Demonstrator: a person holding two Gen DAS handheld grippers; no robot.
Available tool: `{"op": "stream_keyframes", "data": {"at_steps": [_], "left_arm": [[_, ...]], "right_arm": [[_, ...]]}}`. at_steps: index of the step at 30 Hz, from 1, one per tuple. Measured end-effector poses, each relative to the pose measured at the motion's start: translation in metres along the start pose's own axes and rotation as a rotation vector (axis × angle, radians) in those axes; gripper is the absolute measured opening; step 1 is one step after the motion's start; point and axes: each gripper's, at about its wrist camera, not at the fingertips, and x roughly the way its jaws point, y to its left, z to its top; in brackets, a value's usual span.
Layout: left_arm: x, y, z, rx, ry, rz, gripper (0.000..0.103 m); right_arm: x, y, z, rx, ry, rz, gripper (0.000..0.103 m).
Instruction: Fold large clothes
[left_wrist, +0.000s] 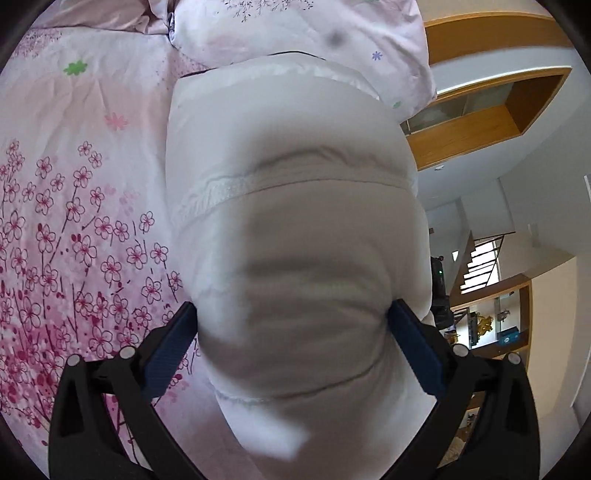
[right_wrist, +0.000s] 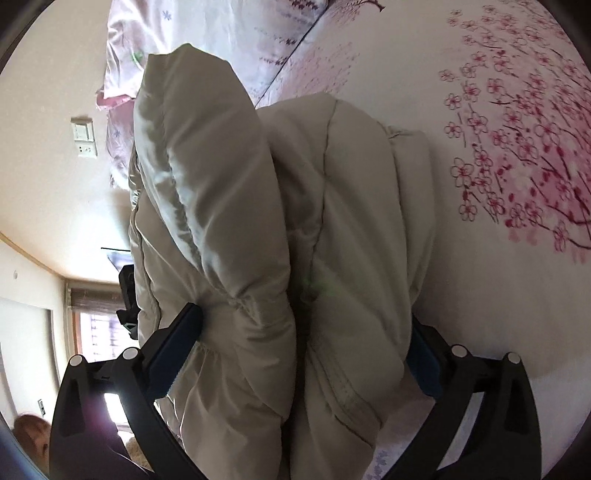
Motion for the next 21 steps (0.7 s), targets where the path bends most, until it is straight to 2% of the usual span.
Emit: {"op": "stream_keyframes", "data": {"at_steps": [4,5,6,10,16,21], "left_arm": [[0.005,-0.005,-0.001,0.004,-0.02,-0.009,0.101],[0.007,-0.009,-0.001,0.015,-0.032,-0.007,0.101],[0.007,-0.012,-0.002,0.028,-0.047,-0.004,0.097],[-0.003,-0.017,-0.005,0.066,-0.074,-0.012,0.075],[-0.018,-0.026,-0.002,0.134,-0.11,-0.007,0.068],[-0.036,-0.025,0.004,0.151,-0.152,-0.008,0.066]], "right_arm": [[0.013,0.011,0.003,-0.049,-0.003,0.031,0.1],[0.017,0.012,0.002,-0.062,-0.006,0.059,0.096],[0.019,0.011,0.001,-0.06,-0.006,0.085,0.087],[0.018,0.008,-0.012,-0.071,-0.056,0.165,0.066],[0.021,0.012,-0.032,-0.051,-0.133,0.275,0.047],[0.03,0.027,-0.026,-0.055,-0.141,0.345,0.041]]}}
